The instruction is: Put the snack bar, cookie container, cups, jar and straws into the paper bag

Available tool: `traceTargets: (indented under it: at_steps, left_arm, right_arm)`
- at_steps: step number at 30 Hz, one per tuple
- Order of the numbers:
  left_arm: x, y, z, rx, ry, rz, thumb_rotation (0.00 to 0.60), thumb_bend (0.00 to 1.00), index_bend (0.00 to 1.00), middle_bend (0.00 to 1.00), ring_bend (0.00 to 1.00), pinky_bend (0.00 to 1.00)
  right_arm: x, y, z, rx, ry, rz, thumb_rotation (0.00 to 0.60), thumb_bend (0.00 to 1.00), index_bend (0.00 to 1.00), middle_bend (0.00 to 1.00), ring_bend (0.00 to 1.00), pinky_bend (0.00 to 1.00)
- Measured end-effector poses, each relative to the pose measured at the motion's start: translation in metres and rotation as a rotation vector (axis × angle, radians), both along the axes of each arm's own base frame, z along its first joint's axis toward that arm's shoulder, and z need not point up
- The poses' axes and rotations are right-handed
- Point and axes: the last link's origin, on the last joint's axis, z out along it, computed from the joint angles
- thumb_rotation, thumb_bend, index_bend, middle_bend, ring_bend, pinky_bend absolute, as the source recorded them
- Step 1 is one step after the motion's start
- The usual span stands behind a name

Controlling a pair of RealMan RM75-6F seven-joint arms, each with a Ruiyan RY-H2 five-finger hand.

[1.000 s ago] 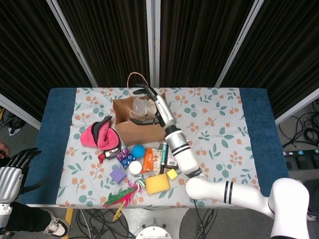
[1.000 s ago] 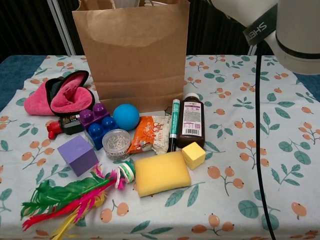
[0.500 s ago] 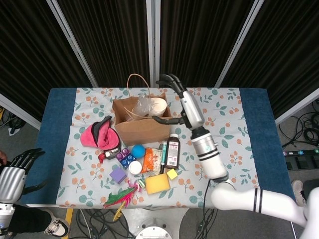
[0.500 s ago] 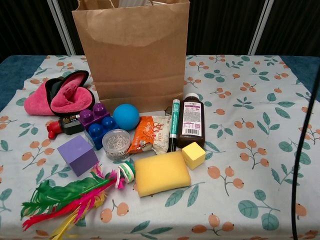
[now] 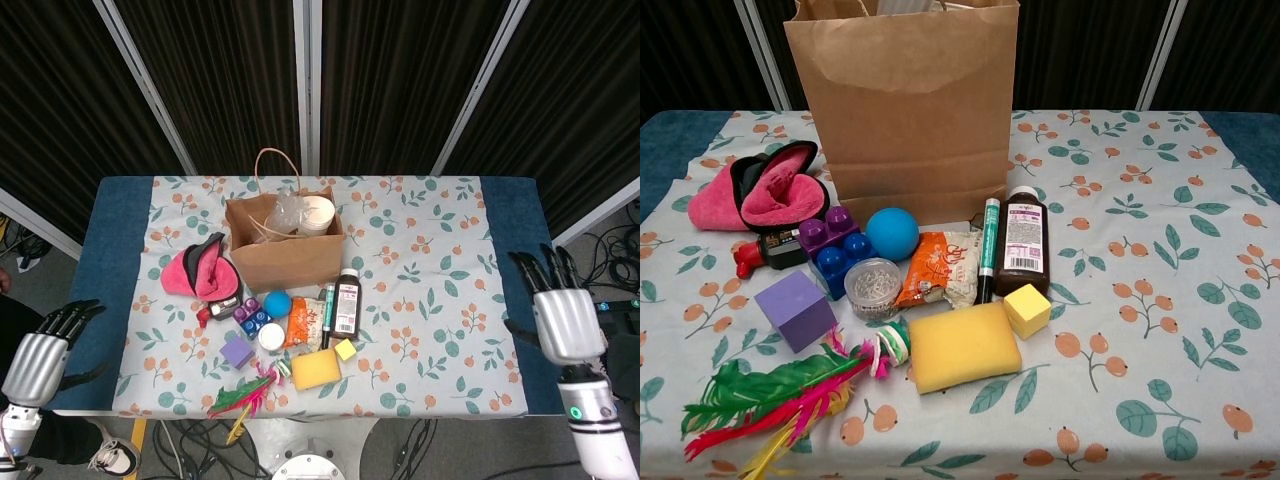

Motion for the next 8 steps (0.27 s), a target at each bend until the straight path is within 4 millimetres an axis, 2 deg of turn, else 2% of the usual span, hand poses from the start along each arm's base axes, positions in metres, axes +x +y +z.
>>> traceTargets:
  at_steps: [8]
  left_arm:
    - [-0.007, -0.008, 0.001, -0.010, 0.012, 0.026, 0.600, 0.10, 0.26, 0.28, 0.19, 0.25]
  right_arm:
    - [-0.082, 0.036, -0.020, -0.028, 0.093, -0.078, 0.600, 0.00, 0.11, 0.12, 0.00, 0.00]
